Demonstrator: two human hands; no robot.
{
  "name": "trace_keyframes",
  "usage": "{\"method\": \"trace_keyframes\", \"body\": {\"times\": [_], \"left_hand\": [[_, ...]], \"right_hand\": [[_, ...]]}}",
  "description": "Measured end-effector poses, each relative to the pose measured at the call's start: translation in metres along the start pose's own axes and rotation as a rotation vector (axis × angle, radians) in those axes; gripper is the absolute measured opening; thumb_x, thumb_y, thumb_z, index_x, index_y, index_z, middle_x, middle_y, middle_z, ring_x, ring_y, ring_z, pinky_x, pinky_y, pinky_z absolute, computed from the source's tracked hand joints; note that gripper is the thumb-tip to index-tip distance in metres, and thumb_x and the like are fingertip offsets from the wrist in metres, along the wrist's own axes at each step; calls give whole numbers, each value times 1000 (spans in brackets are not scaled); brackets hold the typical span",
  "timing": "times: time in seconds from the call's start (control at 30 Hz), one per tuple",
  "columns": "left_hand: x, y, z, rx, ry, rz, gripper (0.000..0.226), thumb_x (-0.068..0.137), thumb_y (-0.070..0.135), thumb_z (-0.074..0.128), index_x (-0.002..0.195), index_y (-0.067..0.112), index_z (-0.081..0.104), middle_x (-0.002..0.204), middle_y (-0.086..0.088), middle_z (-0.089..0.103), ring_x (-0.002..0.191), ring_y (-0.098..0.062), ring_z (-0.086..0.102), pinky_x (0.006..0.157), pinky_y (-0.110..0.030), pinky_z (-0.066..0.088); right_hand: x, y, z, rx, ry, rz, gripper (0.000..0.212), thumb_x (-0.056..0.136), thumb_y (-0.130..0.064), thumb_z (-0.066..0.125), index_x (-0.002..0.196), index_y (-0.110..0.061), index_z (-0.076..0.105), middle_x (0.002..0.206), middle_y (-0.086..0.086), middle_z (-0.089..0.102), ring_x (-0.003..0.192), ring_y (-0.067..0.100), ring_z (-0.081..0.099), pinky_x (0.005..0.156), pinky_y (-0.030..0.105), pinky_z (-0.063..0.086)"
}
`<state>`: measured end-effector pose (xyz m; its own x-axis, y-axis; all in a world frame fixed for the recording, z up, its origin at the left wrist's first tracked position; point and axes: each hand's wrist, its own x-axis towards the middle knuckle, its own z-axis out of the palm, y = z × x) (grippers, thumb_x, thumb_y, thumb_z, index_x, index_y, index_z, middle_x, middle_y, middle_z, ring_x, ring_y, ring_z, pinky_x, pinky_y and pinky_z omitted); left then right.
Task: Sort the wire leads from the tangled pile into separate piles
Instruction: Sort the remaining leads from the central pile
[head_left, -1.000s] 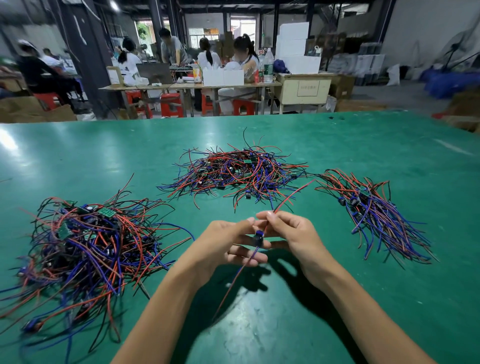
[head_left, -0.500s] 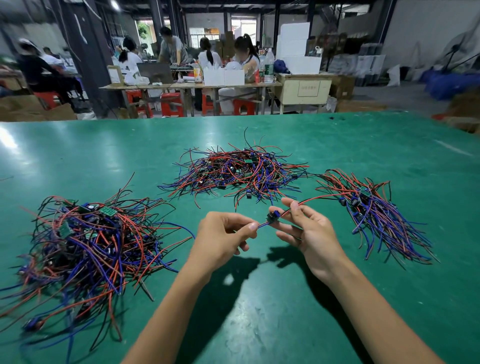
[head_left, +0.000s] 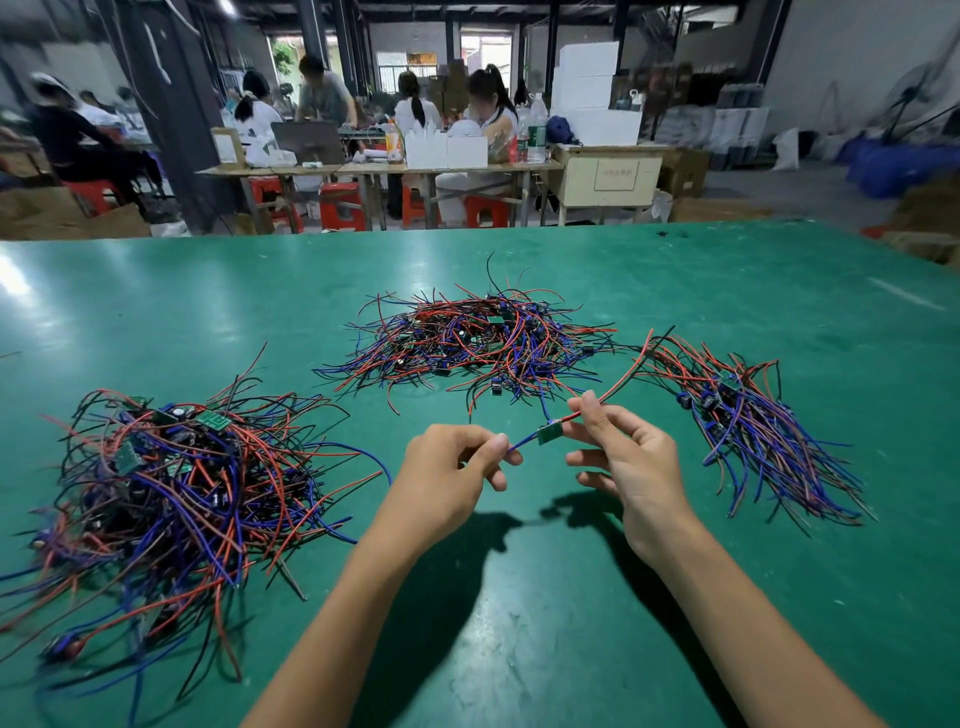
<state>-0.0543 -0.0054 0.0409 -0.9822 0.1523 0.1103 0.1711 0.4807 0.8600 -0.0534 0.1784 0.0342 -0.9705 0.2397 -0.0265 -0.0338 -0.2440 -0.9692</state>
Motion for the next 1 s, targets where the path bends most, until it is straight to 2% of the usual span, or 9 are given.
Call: {"method": "trace_keyframes", "body": {"times": [0.2, 0.27, 0.4, 0.5, 0.6, 0.7, 0.8, 0.87, 1.0], "left_hand": [[-1, 0, 2, 7, -33, -16, 32, 105, 29, 49, 84, 25, 73, 62, 6, 66, 39, 1, 41, 51, -22, 36], [-2, 1, 3, -10, -53, -20, 29, 104, 30, 52, 85, 23, 72, 64, 5, 67, 41, -7, 47, 48, -19, 38], [-4, 5, 6, -164, -148, -60, 26, 103, 30, 54, 94, 14, 73, 64, 4, 67, 44, -18, 53, 45, -21, 43], [-5, 10, 9, -221, -217, -73, 29, 105, 32, 49, 99, 13, 71, 64, 4, 66, 42, -15, 52, 44, -21, 43], [-6, 10, 9, -135, -220, -78, 29, 105, 33, 47, 101, 18, 72, 70, 5, 71, 44, -14, 51, 48, -23, 46], [-5, 7, 8, -46, -195, -65, 26, 104, 31, 49, 100, 20, 72, 77, 3, 74, 46, -13, 52, 52, -19, 45], [-5, 5, 8, 13, -178, -54, 24, 103, 31, 51, 100, 21, 72, 80, 2, 76, 47, -12, 52, 53, -16, 45], [-5, 4, 7, 34, -176, -50, 23, 102, 32, 51, 98, 23, 72, 80, 3, 76, 47, -11, 54, 55, -15, 45], [-3, 0, 5, 98, -128, -47, 23, 101, 34, 51, 95, 27, 72, 78, 8, 75, 46, -1, 54, 55, -17, 43]], "right_hand": [[1, 1, -1, -12, -29, -17, 24, 91, -43, 67, 93, -22, 77, 90, 4, 79, 80, 14, 76, 56, 17, 52], [1, -1, 0, 17, -37, -37, 24, 95, -41, 63, 98, -20, 74, 95, 5, 79, 84, 14, 76, 58, 19, 54], [7, -13, 0, 176, 8, -98, 21, 104, -35, 49, 102, -19, 63, 98, 7, 78, 82, 22, 77, 65, 32, 62], [26, -34, -8, 141, 69, -173, 24, 110, -31, 38, 102, -21, 59, 89, 7, 78, 62, 19, 73, 51, 30, 58], [70, -68, -30, -325, 222, -371, 26, 107, -30, 40, 99, -23, 64, 84, 7, 77, 42, 11, 58, 41, 21, 44], [115, -92, -62, -1108, 407, -525, 32, 100, -33, 47, 100, -13, 72, 87, 18, 74, 78, 33, 69, 68, 35, 52], [143, -80, -88, -1641, 349, -225, 36, 102, -31, 47, 112, -4, 68, 112, 29, 66, 106, 45, 63, 87, 43, 50], [142, -62, -92, -1819, 256, -30, 41, 102, -36, 48, 122, -4, 64, 126, 25, 62, 120, 40, 58, 97, 42, 47], [130, -23, -47, -1599, 242, -585, 35, 101, -36, 52, 117, -9, 66, 116, 16, 66, 108, 37, 59, 88, 44, 47]]}}
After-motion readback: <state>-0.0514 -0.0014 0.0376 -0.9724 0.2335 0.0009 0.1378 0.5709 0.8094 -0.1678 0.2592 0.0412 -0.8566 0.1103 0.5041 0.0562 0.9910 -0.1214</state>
